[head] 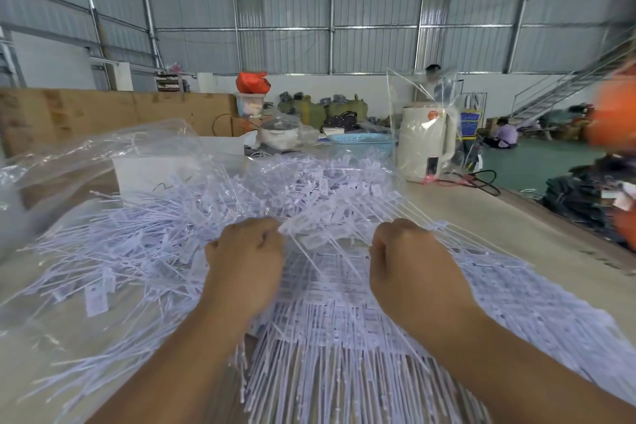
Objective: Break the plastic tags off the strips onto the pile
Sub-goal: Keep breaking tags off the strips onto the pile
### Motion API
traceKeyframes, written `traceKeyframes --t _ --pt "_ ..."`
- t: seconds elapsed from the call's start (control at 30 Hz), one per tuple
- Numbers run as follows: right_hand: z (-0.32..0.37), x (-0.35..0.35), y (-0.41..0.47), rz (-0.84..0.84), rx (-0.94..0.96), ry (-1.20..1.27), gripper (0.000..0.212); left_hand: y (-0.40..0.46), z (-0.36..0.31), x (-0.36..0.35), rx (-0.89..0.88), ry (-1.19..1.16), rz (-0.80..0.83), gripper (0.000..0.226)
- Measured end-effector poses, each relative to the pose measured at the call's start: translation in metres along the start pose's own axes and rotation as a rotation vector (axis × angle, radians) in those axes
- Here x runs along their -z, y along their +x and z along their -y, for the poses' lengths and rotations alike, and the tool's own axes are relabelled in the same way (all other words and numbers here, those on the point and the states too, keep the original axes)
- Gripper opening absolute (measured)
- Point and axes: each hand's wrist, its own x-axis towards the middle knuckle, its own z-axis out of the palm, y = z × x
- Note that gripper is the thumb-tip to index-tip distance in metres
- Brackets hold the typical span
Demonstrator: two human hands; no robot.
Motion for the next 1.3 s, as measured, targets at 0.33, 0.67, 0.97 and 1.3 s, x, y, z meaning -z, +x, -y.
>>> traceKeyframes --t 0.33,0.67,0.97,1.3 --pt "-0.014 0.0 -0.025 0.29 0.115 0.191 0.042 -0.009 -0.016 0.0 -0.037 0.133 0.196 0.016" --pt "-0.033 0.005 -0.025 0.015 0.124 0.341 0.029 -0.016 -0.044 0.009 0.137 -0.756 0.443 0.013" --pt "-0.029 0.015 -0.019 -0.081 0.231 0.454 0.044 -0.015 -0.044 0.011 0.368 -1.402 0.564 0.043" --pt "-0.041 0.003 -0.013 0.274 -0.012 0.476 0.033 -0.016 -0.038 0.01 0.32 -1.499 0.578 0.04"
